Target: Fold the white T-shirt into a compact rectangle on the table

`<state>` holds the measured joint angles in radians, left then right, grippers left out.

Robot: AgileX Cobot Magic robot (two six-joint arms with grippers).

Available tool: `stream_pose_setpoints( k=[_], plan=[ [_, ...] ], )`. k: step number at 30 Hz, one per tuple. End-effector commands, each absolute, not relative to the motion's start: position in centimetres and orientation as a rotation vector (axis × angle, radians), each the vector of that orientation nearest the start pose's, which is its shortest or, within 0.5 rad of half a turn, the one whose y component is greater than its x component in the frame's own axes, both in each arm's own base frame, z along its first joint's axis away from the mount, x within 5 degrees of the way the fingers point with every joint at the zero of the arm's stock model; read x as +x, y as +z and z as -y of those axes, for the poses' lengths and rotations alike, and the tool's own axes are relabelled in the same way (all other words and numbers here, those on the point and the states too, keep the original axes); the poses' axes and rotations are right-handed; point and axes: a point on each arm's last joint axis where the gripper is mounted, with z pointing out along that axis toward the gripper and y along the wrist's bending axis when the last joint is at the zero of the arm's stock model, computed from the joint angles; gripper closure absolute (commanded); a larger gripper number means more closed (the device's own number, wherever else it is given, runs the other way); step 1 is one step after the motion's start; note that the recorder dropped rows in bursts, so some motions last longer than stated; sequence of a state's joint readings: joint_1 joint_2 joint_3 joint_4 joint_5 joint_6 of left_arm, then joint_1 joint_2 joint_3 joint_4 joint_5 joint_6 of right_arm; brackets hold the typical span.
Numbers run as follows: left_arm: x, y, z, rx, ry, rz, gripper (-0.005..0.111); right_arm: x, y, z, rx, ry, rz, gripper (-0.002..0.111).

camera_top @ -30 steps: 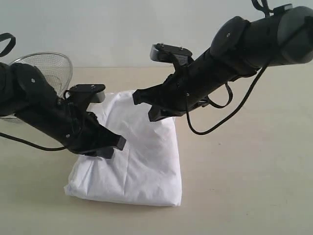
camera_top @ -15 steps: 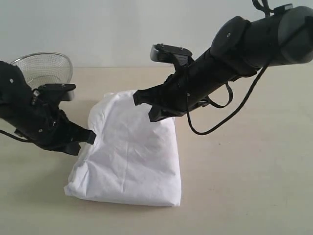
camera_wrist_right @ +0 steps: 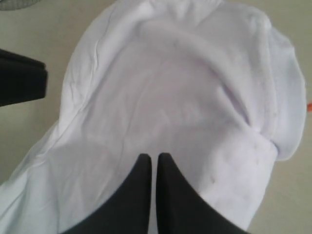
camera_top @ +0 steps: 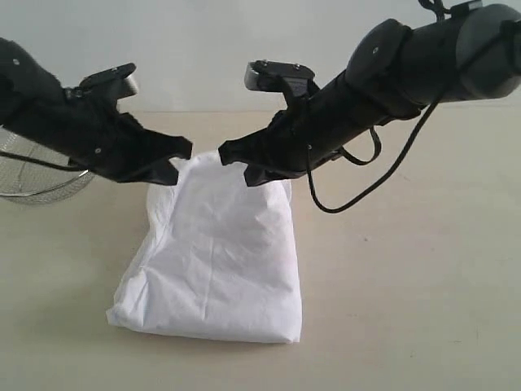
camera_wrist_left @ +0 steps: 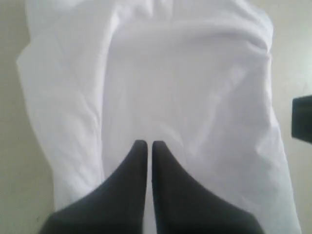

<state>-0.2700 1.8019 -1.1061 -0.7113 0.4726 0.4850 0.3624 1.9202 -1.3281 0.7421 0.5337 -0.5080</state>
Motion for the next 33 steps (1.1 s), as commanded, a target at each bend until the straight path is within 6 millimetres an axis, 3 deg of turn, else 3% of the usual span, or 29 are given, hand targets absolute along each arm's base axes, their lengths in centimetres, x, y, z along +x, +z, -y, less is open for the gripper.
stream_pose_setpoints(
  k=[1,9,16,22,33],
  plan=[
    [38.1,18.2,13.9,0.283,-0.594,-2.562,0.102,39.4,19.9,-18.1,-0.410,0.652,-2.481,0.108],
    [42.1,13.7,14.9,0.328,-0.554,-2.589,0.102,40.0,17.9,-18.5,-0.387,0.675,-2.530,0.108],
    [44.1,12.8,13.1,0.294,-0.479,-2.576,0.102,39.8,17.7,-18.5,-0.409,0.683,-2.551,0.108],
    [45.5,14.0,10.8,0.234,-0.433,-2.557,0.102,39.7,17.7,-18.5,-0.417,0.675,-2.557,0.108],
    [45.9,17.3,11.6,0.300,-0.493,-2.595,0.102,39.7,17.6,-18.4,-0.431,0.658,-2.563,0.108]
  ],
)
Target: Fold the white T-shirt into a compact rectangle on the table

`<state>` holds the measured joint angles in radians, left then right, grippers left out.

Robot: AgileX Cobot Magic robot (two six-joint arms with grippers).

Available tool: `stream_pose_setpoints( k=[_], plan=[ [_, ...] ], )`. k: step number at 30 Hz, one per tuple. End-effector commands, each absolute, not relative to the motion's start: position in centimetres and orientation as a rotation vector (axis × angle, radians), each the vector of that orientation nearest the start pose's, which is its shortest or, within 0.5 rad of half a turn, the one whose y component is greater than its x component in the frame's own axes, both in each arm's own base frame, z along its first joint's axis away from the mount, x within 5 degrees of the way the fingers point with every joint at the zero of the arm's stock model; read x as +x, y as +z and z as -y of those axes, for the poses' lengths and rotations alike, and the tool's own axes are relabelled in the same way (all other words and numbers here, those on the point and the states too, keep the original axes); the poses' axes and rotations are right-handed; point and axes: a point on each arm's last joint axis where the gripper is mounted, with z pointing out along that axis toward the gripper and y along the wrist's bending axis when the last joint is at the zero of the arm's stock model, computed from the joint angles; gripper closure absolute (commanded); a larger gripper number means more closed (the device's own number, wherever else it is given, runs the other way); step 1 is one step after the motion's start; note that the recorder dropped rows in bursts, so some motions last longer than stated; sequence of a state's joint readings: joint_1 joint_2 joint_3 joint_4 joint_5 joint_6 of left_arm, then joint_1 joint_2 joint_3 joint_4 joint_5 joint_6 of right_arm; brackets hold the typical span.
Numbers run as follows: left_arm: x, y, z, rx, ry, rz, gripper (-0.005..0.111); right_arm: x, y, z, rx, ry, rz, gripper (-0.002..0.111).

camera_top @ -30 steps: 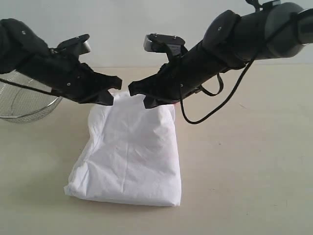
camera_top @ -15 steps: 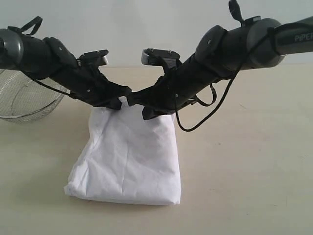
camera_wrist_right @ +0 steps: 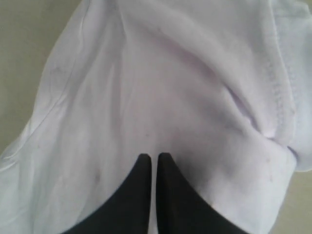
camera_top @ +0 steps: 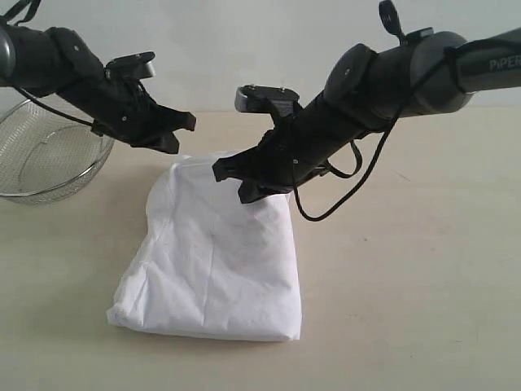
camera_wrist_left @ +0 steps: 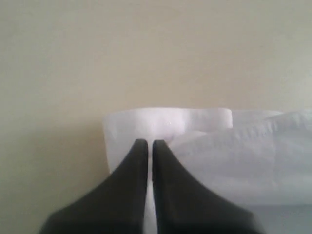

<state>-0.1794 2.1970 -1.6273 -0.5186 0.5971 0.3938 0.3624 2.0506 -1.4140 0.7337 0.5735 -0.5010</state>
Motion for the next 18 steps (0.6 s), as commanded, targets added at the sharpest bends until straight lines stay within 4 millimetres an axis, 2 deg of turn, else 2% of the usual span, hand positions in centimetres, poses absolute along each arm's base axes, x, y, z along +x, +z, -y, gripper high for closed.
stream_pose_setpoints(
  k=[1,5,8,11,18],
  plan=[
    [45.8,17.9,11.8,0.306,-0.508,-2.586,0.102,39.7,17.7,-18.4,-0.428,0.658,-2.559,0.108],
    [44.8,20.3,13.2,0.368,-0.609,-2.542,0.102,39.8,18.7,-18.3,-0.420,0.643,-2.516,0.108],
    [44.2,20.6,14.5,0.438,-0.658,-2.538,0.102,39.8,18.6,-18.3,-0.420,0.647,-2.524,0.108],
    [44.2,19.4,15.3,0.449,-0.661,-2.554,0.102,39.7,18.1,-18.3,-0.425,0.653,-2.544,0.108],
    [45.0,14.6,16.4,0.431,-0.632,-2.604,0.102,40.0,17.8,-18.3,-0.412,0.636,-2.532,0.108]
  ],
)
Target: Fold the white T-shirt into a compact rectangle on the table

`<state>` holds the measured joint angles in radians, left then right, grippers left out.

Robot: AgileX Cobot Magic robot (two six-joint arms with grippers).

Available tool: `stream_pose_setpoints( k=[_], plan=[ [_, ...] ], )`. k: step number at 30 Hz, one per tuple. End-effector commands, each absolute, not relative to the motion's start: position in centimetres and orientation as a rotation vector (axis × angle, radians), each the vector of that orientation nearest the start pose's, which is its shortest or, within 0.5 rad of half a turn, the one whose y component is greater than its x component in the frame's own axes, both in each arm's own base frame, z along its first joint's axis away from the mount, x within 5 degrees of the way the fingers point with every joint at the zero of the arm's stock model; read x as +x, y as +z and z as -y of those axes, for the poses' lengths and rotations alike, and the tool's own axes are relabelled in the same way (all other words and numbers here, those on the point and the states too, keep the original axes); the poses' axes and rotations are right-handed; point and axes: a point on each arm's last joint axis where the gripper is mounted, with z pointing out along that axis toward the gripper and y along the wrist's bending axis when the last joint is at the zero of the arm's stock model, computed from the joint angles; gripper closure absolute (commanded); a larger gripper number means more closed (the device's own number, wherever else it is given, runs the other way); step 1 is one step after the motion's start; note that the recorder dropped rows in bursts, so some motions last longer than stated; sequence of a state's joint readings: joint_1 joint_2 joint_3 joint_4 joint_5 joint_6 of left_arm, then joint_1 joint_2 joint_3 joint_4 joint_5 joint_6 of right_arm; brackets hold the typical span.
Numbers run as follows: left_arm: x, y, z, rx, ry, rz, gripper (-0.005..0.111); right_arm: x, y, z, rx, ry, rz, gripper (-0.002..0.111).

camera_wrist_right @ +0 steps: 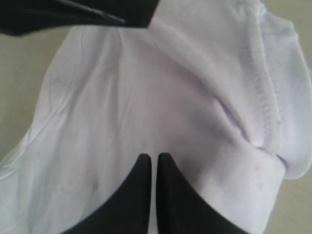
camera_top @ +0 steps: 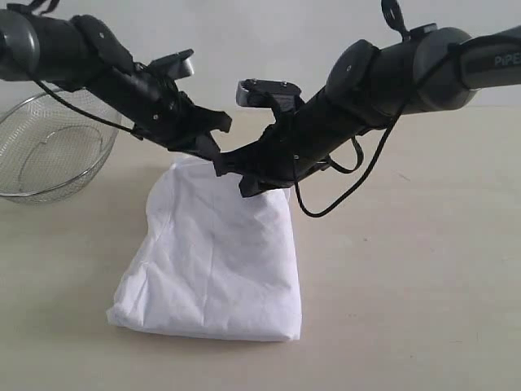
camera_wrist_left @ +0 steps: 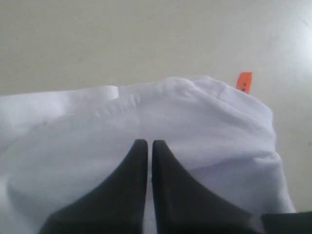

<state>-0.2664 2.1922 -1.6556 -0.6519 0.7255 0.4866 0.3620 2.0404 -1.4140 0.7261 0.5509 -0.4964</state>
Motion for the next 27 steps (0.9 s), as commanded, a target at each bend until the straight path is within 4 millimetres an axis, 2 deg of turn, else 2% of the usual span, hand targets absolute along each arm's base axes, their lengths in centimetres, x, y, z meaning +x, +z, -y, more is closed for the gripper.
stream_pose_setpoints(
  k=[1,8,20,23,27],
  plan=[
    [45.2,14.1,16.4,0.419,-0.621,-2.601,0.102,40.0,17.8,-18.3,-0.414,0.638,-2.534,0.108],
    [46.3,14.1,15.0,0.364,-0.559,-2.556,0.102,39.9,17.8,-18.3,-0.417,0.640,-2.540,0.108],
    [47.1,14.0,10.4,0.311,-0.474,-2.604,0.102,39.9,17.8,-18.3,-0.421,0.643,-2.544,0.108],
    [46.8,15.6,10.1,0.322,-0.490,-2.598,0.102,40.0,18.3,-17.8,-0.378,0.648,-2.539,0.108],
    [45.9,18.9,10.1,0.359,-0.516,-2.576,0.102,40.0,20.3,-16.0,-0.331,0.669,-2.534,0.108]
  ],
)
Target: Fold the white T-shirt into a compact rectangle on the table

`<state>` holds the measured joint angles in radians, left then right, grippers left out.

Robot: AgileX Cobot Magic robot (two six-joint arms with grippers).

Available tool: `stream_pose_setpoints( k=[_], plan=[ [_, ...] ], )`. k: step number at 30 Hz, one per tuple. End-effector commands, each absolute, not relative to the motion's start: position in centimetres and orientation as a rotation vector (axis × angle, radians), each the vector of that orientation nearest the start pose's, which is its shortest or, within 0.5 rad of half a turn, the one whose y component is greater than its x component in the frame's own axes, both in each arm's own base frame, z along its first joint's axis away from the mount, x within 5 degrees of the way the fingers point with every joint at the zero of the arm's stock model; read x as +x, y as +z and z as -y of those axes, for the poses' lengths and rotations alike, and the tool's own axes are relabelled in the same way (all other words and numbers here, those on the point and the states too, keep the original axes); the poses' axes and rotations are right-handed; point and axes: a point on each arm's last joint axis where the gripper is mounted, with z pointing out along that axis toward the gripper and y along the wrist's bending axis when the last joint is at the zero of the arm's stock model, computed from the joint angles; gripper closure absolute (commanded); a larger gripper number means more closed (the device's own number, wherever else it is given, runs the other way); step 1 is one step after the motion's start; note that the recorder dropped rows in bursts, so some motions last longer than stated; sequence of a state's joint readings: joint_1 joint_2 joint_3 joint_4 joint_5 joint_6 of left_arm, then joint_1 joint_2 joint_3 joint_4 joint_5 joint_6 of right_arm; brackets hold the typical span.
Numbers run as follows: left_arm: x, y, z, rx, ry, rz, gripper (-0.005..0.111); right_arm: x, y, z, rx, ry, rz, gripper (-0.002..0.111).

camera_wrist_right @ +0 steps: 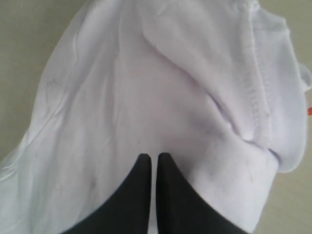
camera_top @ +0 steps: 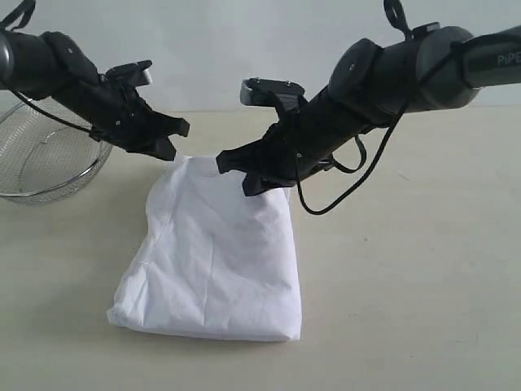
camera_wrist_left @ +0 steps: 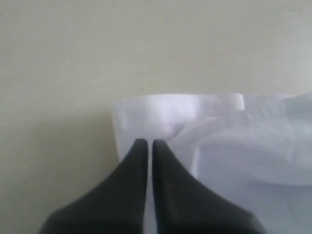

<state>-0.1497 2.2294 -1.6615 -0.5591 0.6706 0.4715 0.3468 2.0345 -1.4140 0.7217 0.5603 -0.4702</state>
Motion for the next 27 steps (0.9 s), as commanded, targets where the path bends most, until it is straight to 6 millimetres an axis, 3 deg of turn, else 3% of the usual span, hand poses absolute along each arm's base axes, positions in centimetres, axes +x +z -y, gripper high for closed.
stream_pose_setpoints(
  k=[1,4,6,8,12,15,17,20,27],
  plan=[
    [45.5,19.9,10.1,0.375,-0.529,-2.575,0.102,39.9,20.8,-15.4,-0.328,0.680,-2.539,0.108],
    [44.0,23.7,10.5,0.425,-0.570,-2.545,0.102,39.0,21.6,-13.6,-0.305,0.693,-2.566,0.108],
    [43.0,25.4,11.2,0.439,-0.639,-2.538,0.102,38.0,21.3,-13.6,-0.345,0.733,-2.587,0.108],
    [42.2,25.7,12.4,0.444,-0.754,-2.559,0.102,37.5,20.7,-13.9,-0.333,0.800,-2.590,0.108],
    [40.7,24.0,15.8,0.546,-0.763,-2.593,0.102,37.5,18.3,-13.5,-0.252,0.751,-2.608,0.108],
    [39.9,22.3,17.0,0.539,-0.742,-2.604,0.102,37.6,15.7,-13.7,-0.281,0.759,-2.677,0.108],
    [39.3,20.7,17.0,0.524,-0.743,-2.650,0.102,37.7,15.0,-13.8,-0.291,0.735,-2.678,0.108],
    [38.3,18.3,16.7,0.514,-0.740,-2.734,0.102,38.4,15.8,-13.4,-0.245,0.673,-2.612,0.108],
    [36.8,15.0,16.2,0.463,-0.723,-2.817,0.102,40.0,17.5,-13.2,-0.197,0.603,-2.496,0.108]
  ],
)
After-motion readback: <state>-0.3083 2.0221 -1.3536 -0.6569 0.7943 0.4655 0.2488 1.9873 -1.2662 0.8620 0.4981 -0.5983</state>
